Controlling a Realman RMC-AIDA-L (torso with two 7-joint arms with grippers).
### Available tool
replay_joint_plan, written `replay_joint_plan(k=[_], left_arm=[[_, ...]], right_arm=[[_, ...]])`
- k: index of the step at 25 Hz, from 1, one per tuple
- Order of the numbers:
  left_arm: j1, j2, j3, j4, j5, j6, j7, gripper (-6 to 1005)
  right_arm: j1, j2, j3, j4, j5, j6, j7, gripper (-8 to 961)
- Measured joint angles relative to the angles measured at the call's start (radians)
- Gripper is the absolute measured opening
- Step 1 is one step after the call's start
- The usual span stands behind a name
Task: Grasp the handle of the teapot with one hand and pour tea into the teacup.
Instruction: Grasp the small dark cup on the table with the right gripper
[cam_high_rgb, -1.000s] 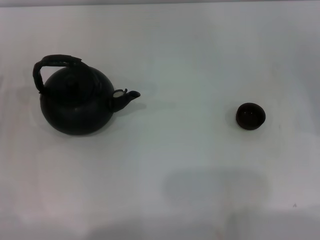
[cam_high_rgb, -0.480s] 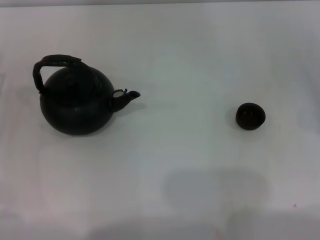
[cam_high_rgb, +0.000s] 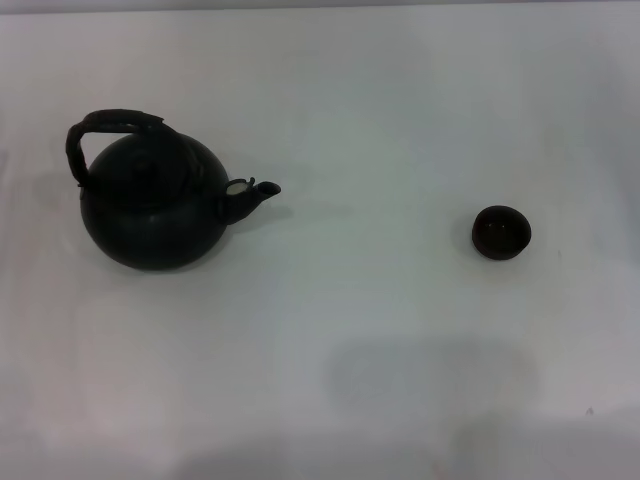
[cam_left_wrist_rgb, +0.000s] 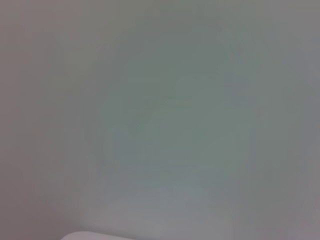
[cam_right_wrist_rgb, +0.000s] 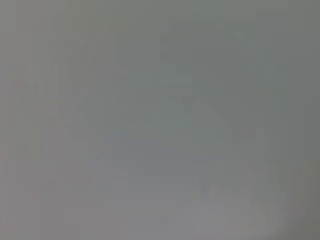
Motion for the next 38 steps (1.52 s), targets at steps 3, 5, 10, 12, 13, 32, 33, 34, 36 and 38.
replay_joint_plan(k=[3,5,10,12,13,32,33,34,36,38], left_arm=[[0.001,0.000,0.000,-0.001,0.000,-0.001,0.000,882],[0.001,0.001,0.000,-0.001,0.000,-0.004,0.000,882],[0.001,0.001,0.000,-0.003,-0.001,-0.007,0.000,882],[0.002,0.001,0.000,-0.003,-0.001,-0.007,0.000,882],[0.005,0.001,0.000,-0.002,-0.001,-0.007,0.000,882],[0.006,0.003,0.000,0.003,-0.002,-0.018,0.000,882],[0.005,0.003,0.000,0.003,-0.001,-0.019,0.000,882],[0.005,0.003,0.000,0.003,-0.002,-0.019,0.000,882],[0.005,0.003,0.000,0.003,-0.001,-0.022,0.000,882],[0.005,0.003,0.000,0.003,-0.001,-0.030,0.000,882]], right_arm=[[-0.011,-0.001,-0.121,-0.050,-0.014,0.017,0.004,877],[-0.023,-0.001,-0.230,-0.094,-0.024,0.036,0.005,877],[-0.047,-0.005,-0.453,-0.194,-0.031,0.057,0.020,878],[-0.070,-0.016,-0.556,-0.264,-0.057,0.075,0.070,878],[-0.079,-0.020,-0.590,-0.292,-0.075,0.083,0.097,878],[-0.089,-0.073,-0.660,-0.598,-0.595,0.428,0.514,877],[-0.092,-0.069,-0.662,-0.603,-0.597,0.429,0.512,877],[-0.094,-0.065,-0.664,-0.607,-0.600,0.430,0.511,877],[-0.093,-0.057,-0.667,-0.608,-0.614,0.429,0.512,877],[-0.086,-0.047,-0.668,-0.609,-0.644,0.424,0.517,877]])
